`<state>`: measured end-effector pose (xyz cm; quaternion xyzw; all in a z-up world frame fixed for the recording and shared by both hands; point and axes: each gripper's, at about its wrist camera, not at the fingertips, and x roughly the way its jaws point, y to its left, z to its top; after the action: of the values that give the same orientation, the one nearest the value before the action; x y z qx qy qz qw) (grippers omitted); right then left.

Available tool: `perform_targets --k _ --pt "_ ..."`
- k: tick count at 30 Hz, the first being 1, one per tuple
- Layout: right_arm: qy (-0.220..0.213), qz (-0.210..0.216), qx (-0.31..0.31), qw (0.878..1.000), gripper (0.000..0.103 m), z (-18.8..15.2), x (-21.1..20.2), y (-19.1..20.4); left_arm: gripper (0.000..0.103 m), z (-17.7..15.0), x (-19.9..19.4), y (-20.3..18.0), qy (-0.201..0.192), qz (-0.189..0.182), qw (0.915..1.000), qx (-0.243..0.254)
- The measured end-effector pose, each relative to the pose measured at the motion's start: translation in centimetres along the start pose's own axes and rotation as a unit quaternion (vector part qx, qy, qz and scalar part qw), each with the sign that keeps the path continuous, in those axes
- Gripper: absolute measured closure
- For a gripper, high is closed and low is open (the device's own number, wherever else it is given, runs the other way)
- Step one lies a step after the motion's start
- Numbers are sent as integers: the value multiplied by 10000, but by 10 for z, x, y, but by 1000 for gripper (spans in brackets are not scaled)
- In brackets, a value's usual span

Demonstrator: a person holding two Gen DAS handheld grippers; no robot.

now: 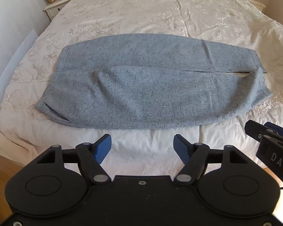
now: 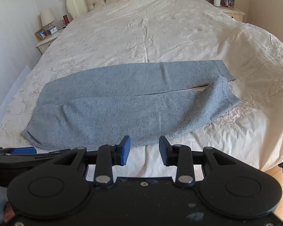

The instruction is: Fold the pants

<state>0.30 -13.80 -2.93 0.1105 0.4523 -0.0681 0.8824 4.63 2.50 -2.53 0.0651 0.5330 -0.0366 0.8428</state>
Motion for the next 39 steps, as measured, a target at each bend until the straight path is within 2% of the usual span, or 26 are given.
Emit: perform_targets --k 12,20,30,37,39 --pt "249 -220 215 9992 67 50 54 21 29 59 45 12 207 -114 9996 178" --pt "455 -405 249 9978 67 70 84 35 29 87 74 16 373 -189 9986 331" --pt "796 -610 315 9945 67 74 109 38 30 98 100 10 556 -229 9963 615" --pt "975 -636 411 9923 67 71 118 14 34 101 109 -5 742 -218 9955 547" --pt "971 -655 414 9922 67 72 119 1 38 101 110 -12 761 -228 9958 445"
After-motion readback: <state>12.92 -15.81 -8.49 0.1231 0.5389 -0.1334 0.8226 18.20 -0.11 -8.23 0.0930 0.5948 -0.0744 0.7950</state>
